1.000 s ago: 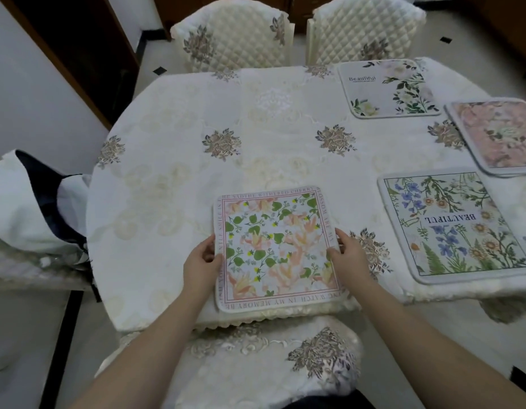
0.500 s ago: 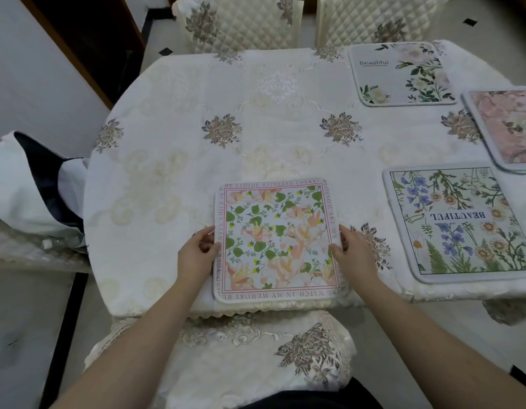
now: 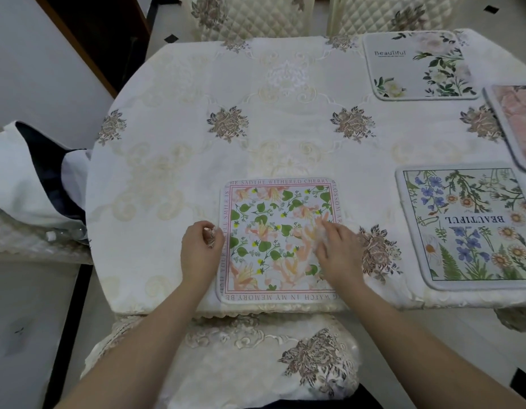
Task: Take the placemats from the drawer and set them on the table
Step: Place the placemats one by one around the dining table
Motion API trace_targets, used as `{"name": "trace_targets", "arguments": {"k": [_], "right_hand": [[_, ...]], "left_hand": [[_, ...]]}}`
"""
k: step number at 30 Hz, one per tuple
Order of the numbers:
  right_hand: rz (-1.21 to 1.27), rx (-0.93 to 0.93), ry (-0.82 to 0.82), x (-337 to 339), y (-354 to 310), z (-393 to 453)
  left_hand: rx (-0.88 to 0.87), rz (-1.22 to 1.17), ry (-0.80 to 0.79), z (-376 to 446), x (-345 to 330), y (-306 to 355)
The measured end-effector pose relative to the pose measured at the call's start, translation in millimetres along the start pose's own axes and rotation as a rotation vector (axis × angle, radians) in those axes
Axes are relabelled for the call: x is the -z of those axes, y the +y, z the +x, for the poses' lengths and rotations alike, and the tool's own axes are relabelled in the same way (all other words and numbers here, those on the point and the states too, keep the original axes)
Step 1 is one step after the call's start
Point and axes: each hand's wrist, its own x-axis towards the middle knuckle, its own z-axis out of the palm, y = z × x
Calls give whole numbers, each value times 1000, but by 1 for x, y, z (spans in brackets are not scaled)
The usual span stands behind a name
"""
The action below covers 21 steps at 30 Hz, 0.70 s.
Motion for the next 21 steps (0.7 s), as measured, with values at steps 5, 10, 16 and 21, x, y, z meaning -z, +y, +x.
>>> {"name": "trace_targets", "arguments": {"k": [5, 10, 16, 21], "right_hand": [[-37, 293, -211, -40, -50, 4], [-265, 368, -269, -46, -34, 28], [-350, 217, -267, -17, 20, 44], [-331, 77, -210, -7, 41, 39]], "left_hand": [[-356, 285, -80, 2, -30, 8], [-497, 593, -293, 3, -52, -10], [-467, 652, -326, 3, -53, -10], [-459, 667, -342, 4, -54, -9]]}}
